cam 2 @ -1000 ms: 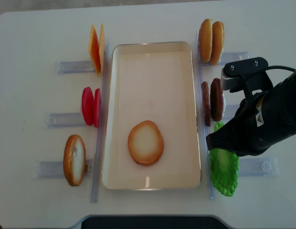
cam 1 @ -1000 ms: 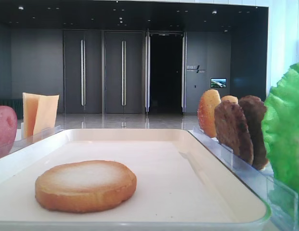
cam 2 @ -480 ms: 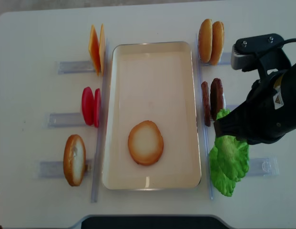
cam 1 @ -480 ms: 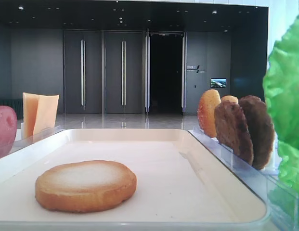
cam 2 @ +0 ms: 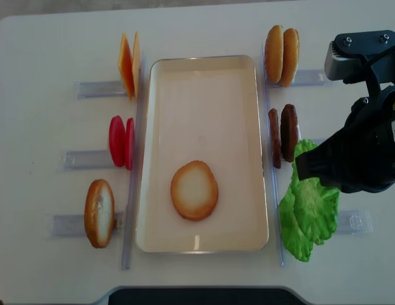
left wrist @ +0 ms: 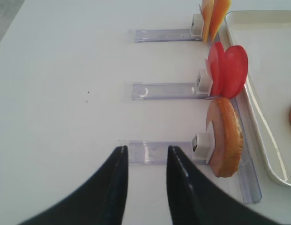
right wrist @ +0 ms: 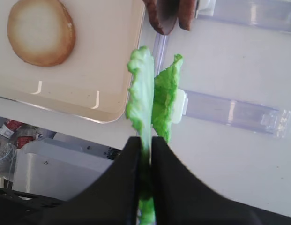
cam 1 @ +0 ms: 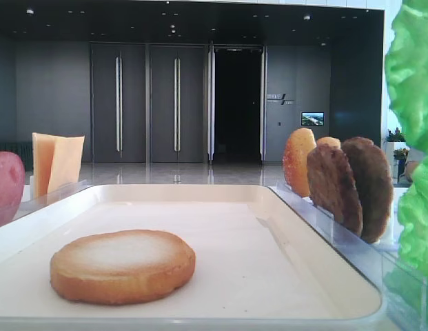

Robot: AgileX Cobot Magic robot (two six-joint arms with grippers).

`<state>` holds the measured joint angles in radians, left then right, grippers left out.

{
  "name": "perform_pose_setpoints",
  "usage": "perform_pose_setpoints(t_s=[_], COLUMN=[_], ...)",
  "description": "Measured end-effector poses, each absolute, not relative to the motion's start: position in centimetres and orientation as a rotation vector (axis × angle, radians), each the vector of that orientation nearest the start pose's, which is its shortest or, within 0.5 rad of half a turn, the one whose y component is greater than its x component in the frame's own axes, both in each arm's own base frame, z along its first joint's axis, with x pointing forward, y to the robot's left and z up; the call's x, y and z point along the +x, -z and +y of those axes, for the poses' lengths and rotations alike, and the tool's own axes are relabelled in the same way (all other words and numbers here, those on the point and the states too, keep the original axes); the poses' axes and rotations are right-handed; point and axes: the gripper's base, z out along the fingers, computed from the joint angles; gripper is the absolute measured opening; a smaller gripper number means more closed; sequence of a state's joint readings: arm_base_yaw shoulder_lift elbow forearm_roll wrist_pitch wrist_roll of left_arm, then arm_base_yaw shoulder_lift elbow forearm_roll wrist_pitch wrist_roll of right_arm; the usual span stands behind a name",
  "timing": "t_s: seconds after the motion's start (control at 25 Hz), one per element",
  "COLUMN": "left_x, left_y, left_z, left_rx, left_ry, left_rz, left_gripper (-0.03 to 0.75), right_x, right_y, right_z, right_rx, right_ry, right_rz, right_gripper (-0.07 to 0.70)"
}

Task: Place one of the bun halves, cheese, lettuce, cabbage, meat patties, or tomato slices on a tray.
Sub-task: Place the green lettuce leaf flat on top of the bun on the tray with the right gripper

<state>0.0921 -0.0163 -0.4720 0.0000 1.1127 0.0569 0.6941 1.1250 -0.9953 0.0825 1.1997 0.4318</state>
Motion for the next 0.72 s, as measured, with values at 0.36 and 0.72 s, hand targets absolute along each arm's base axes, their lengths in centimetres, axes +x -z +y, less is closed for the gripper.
perform_pose_setpoints(t_s=[0.36,0.72], left_x=[-0.6,-0.6], left_y=[-26.5,-26.5], left_z=[-0.1,-0.1], left_rx=[-0.037,-0.037], left_ry=[-0.089,-0.089], left_rz=[2.109,2.109], left_gripper=[0.219,0.219], right_x=[12.1,10.8], right_y=[-32.4,-30.8], right_z=[16.4,20.8], right_rx=[-0.458,-0.572], right_ry=[-0.525,-0.611], right_rz=[2.779,2.767], right_gripper=[0.061,0.061])
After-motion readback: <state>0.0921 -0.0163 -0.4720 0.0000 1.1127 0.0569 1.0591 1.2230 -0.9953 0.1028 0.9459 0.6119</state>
